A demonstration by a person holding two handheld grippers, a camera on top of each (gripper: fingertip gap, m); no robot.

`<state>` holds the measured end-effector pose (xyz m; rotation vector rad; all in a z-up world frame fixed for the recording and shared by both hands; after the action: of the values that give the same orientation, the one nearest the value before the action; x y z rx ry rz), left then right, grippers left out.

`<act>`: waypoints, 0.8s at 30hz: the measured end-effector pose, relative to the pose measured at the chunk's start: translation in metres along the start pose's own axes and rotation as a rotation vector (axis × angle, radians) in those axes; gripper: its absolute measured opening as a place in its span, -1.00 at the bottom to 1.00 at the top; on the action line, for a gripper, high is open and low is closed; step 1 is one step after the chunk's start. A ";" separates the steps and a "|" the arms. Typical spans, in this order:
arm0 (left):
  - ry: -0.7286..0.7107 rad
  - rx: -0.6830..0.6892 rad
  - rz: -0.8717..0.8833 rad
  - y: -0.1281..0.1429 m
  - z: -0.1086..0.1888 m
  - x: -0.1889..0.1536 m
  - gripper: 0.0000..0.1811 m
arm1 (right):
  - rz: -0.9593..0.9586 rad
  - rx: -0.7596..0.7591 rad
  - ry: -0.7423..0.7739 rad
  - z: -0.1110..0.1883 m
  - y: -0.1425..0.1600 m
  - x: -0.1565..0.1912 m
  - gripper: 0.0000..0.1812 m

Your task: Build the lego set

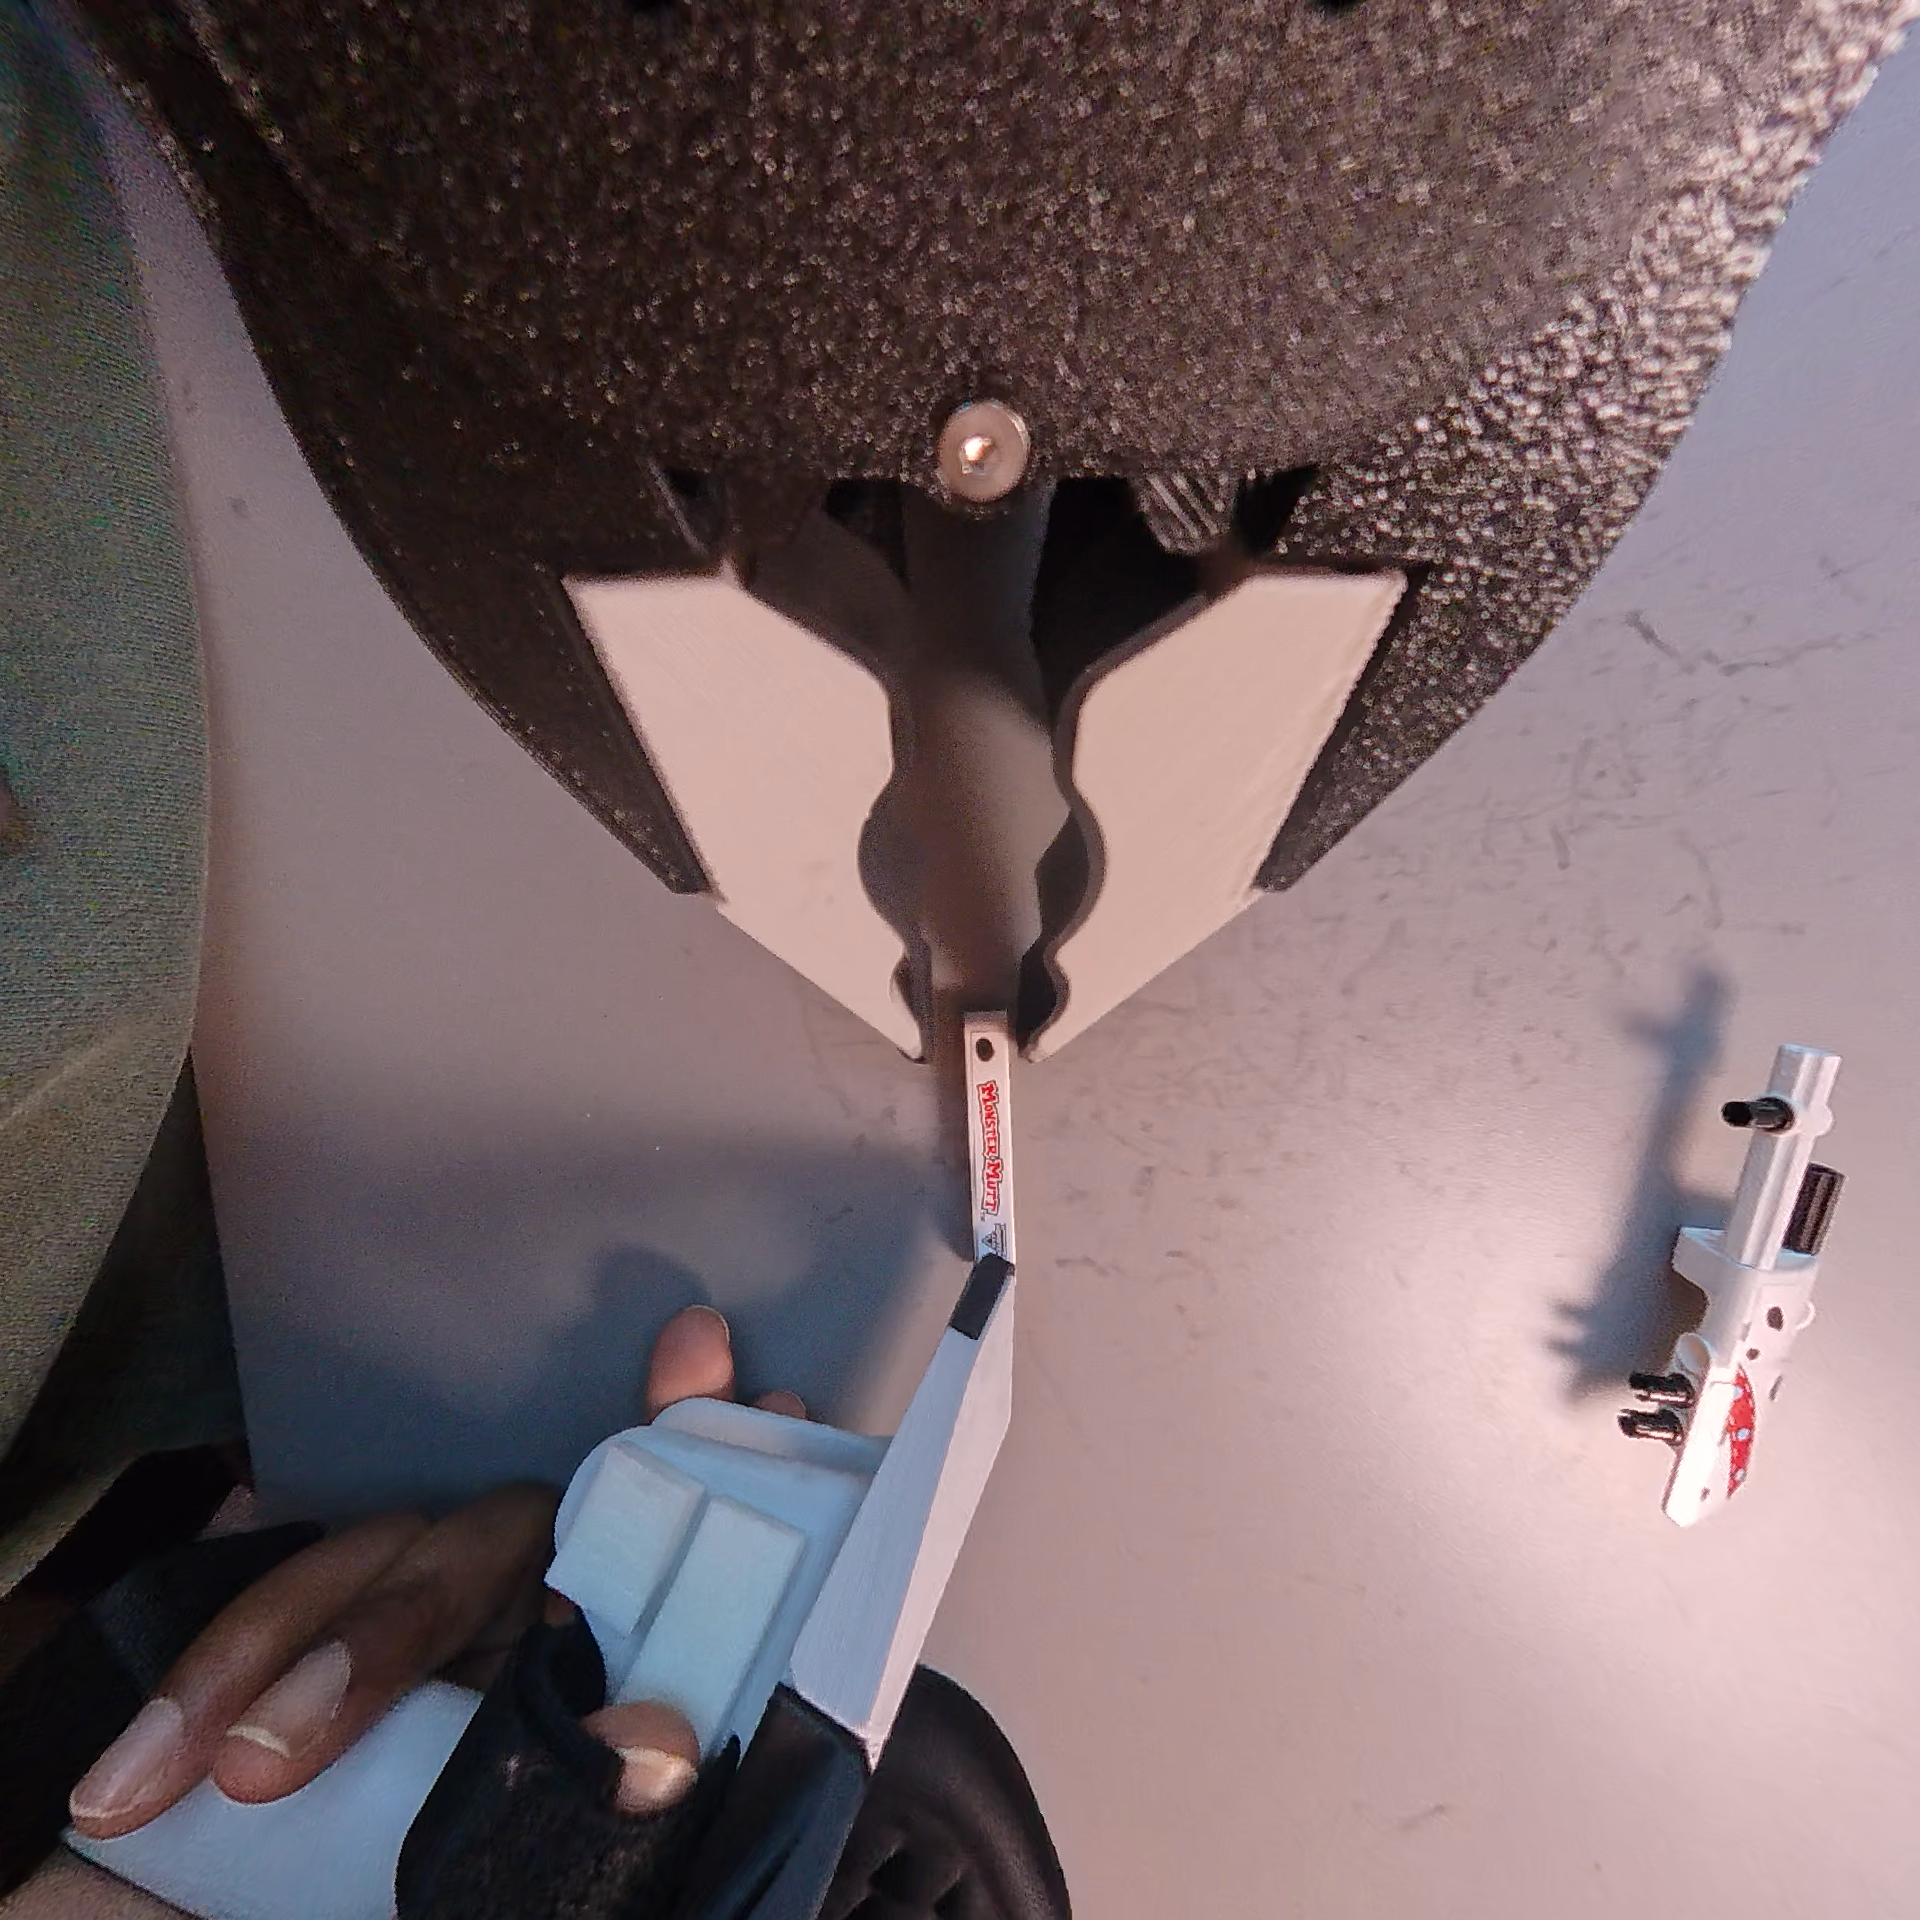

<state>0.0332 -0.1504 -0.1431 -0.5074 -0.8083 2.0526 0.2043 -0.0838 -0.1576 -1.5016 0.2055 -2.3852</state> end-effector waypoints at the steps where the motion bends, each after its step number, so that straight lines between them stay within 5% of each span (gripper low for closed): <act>1: -0.001 -0.005 0.000 0.000 0.001 0.000 -0.82 | 0.000 0.000 0.000 0.000 0.000 0.000 -1.00; 24: -0.015 -0.030 -0.057 -0.002 0.003 -0.005 -1.00 | 0.014 0.011 0.005 0.000 0.000 0.001 -1.00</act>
<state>0.0352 -0.1543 -0.1394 -0.4806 -0.8539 1.9972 0.2035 -0.0839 -0.1571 -1.4847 0.2035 -2.3756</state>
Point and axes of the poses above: each gripper's, where its closed fingertips meet, z back along the fingers, y out of its underside, x = y × z across the jaws, the point moved 10 cm from there along z, back along the fingers, and after that the axes turned 3 degrees about z, right-handed, at the moved point
